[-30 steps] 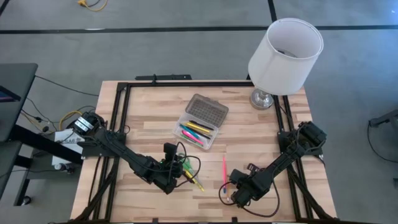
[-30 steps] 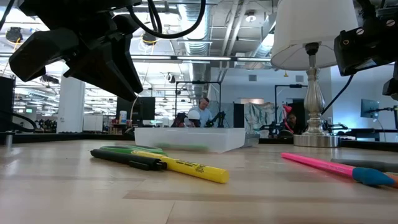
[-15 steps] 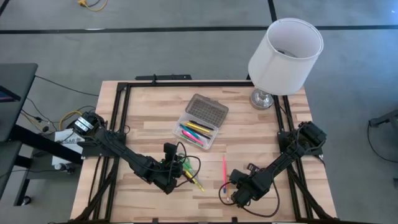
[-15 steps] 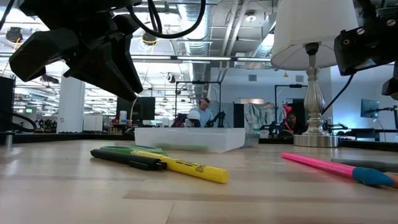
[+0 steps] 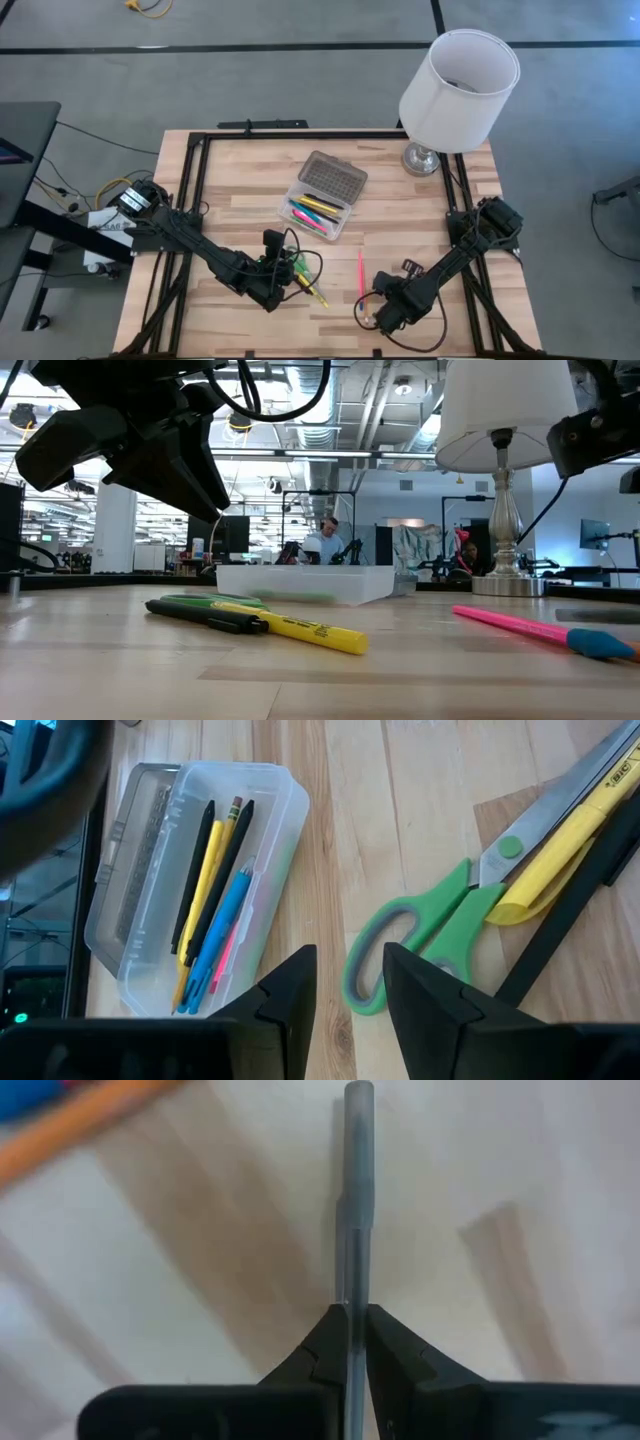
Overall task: Pick & place school supplies into a supply box
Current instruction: Put the gray pen into the gray supply box
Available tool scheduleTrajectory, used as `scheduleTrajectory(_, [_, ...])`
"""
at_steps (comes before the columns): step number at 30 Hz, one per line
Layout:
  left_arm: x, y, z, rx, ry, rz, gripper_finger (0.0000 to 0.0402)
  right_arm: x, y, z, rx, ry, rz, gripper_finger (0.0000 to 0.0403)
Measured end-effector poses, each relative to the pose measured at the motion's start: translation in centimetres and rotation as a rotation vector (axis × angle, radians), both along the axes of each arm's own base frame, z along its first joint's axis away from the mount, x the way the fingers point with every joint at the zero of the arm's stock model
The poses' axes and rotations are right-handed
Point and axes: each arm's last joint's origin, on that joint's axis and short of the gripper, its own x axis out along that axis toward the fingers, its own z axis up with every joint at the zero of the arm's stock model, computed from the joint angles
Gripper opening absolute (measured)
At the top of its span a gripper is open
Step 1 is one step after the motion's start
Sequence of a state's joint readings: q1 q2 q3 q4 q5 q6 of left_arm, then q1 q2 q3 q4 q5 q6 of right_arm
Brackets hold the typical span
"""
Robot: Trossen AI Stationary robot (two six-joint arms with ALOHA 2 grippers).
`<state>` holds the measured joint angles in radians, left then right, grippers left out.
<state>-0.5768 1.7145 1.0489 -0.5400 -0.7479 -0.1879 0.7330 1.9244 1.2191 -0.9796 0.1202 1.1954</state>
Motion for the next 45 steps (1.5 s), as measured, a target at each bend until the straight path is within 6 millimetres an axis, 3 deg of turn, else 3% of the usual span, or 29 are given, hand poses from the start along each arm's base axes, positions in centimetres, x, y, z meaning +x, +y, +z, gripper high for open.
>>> scheduleTrajectory(16, [0.0, 0.2, 0.2, 0.075, -0.029, 0.015, 0.0113, 0.2, -1.0, 2.2, -0.237, -0.035, 0.038, 0.0013])
scheduleTrajectory(25, [-0.8, 0.8, -0.1, 0.098, 0.010, 0.088, 0.0113, 3.2, -3.1, 4.1, -0.433, -0.159, 0.154, 0.0013])
scheduleTrajectory(34, [-2.6, 2.0, -0.3, 0.122, 0.046, 0.269, 0.0113, 8.5, -7.8, 4.3, -0.457, -0.238, 0.282, 0.0015])
scheduleTrajectory(39, [-3.4, 2.4, -0.3, 0.129, 0.054, 0.348, 0.0113, 11.4, -11.8, 4.4, -0.455, -0.279, 0.306, 0.0013])
scheduleTrajectory(45, [-4.0, 2.3, -0.6, 0.148, 0.064, 0.348, 0.0113, 13.6, -16.9, 4.6, -0.368, -0.316, 0.285, 0.0015])
